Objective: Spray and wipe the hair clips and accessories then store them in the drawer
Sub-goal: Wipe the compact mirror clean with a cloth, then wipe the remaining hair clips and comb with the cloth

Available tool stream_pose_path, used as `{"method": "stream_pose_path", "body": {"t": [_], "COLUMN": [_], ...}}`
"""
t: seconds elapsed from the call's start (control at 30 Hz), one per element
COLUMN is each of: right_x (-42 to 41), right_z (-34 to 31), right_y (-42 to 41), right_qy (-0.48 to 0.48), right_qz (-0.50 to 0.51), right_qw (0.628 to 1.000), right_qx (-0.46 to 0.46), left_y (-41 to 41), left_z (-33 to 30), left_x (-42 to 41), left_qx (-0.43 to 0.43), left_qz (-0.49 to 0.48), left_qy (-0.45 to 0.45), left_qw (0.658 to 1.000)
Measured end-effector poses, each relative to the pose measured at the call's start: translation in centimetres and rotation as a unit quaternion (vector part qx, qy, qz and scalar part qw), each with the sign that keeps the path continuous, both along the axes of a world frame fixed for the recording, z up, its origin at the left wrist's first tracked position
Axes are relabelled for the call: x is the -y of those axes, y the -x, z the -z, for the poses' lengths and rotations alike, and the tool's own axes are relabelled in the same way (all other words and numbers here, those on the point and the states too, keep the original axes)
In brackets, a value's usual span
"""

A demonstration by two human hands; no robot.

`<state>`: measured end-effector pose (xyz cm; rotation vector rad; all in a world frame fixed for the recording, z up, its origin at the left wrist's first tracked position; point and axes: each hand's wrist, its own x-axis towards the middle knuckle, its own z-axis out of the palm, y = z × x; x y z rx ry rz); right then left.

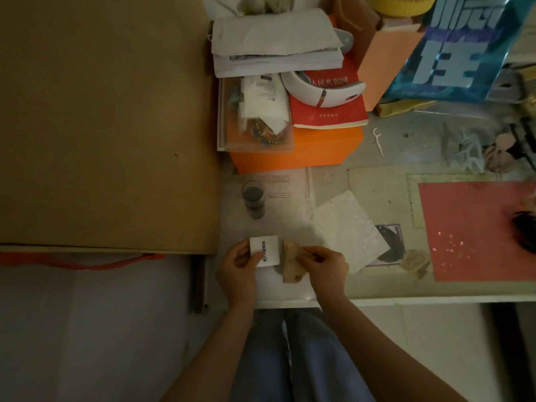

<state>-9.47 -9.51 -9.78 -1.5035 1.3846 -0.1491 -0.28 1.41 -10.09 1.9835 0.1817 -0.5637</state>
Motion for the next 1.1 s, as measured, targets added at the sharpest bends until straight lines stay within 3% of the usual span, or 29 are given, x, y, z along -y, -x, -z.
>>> {"method": "stream_pose_path", "body": {"t": [0.5, 0.7, 0.87, 1.0, 1.1], "right_x": [1.7, 2.7, 4.8, 7.3, 9.3], "right_z": [-0.4, -2.8, -5.3, -8.0, -9.7], "right_y": [2.7, 3.8, 6.1, 8.9, 11.7], "right_qy": [-0.096, -0.108, -0.063, -0.019, 0.015], "right_qz": [0.093, 0.074, 0.057, 0.078, 0.106], "right_qw": [0.988, 0.985, 0.987, 0.984, 0.979], "right_qx": [0.079, 0.116, 0.138, 0.161, 0.175], "left_y": [-1.0, -0.9, -0.6, 0.9, 2.8], "left_z": [1.1, -0.4, -2.7, -4.3, -5.7], "left_x": [-0.2, 0.4, 2.1, 4.4, 6.9], "left_qx": [0.023, 0.036, 0.108, 0.169, 0.181], "left_qz": [0.116, 0.175, 0.26, 0.358, 0.411], "left_qy": [-0.073, -0.092, -0.119, -0.146, -0.12], "left_qw": [0.99, 0.98, 0.952, 0.907, 0.885]}}
